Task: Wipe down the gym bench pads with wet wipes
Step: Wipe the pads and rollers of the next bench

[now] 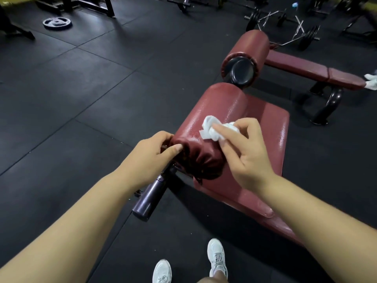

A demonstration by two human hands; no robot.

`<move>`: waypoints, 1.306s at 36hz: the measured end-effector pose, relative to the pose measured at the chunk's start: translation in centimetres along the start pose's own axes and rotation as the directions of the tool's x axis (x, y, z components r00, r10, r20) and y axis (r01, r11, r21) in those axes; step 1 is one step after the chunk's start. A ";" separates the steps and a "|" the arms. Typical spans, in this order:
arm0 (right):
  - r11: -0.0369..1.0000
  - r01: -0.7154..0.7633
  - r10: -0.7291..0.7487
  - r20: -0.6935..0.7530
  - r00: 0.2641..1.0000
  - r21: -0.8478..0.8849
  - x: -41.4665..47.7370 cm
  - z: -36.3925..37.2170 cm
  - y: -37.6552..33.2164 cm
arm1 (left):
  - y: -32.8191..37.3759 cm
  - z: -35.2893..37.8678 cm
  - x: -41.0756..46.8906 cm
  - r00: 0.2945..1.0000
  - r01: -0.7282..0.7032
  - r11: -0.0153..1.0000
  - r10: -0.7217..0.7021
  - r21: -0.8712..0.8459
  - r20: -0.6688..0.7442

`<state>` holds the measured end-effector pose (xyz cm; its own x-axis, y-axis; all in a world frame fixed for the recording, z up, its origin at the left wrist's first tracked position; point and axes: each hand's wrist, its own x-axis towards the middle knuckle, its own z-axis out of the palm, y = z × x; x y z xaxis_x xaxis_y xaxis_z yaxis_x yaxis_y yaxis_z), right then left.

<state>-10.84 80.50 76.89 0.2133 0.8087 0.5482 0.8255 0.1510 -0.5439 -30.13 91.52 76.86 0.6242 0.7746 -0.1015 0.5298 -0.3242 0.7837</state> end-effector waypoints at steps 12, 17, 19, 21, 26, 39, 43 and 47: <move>0.941 -0.321 0.306 -0.135 0.943 -0.108 9.9 -0.2 4.8 | 3.1 -0.4 0.0 0.953 -0.261 0.948 0.284 0.180 -0.111; 0.997 -0.059 0.057 -0.039 0.998 -0.051 3.5 0.3 0.7 | 2.4 -0.7 0.6 0.975 -0.184 0.980 0.192 0.073 -0.113; 0.999 0.045 -0.045 0.065 0.997 -0.001 1.2 -0.4 -0.5 | 2.1 -0.7 0.6 0.984 -0.147 0.989 0.150 0.035 -0.102; 0.992 0.126 -0.126 0.142 0.982 0.008 0.7 -1.1 -0.2 | 1.9 -0.7 0.6 0.990 -0.112 0.994 0.112 0.002 -0.084; 0.975 0.177 -0.166 0.093 0.982 -0.134 4.7 -0.9 3.1 | 1.3 -0.7 0.8 0.998 -0.041 0.998 0.039 -0.051 -0.042; 0.999 -0.017 0.017 -0.011 1.000 -0.040 2.7 0.8 0.5 | 1.0 -1.2 0.0 0.996 -0.082 0.994 0.079 0.078 0.041; 0.996 0.087 -0.090 0.099 0.991 0.029 -1.2 0.3 -0.5 | 1.5 -1.1 -0.2 0.986 -0.167 0.972 0.165 0.164 0.024; 0.979 0.193 -0.184 0.125 0.975 -0.063 0.3 -0.1 1.8 | 2.4 -0.3 0.0 0.980 -0.177 0.948 0.196 0.263 -0.047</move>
<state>-9.21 80.97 76.16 -0.0096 0.8317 0.5551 0.8824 0.2682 -0.3866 -29.04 90.90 78.90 0.6881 0.7209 0.0825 0.5432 -0.5872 0.6001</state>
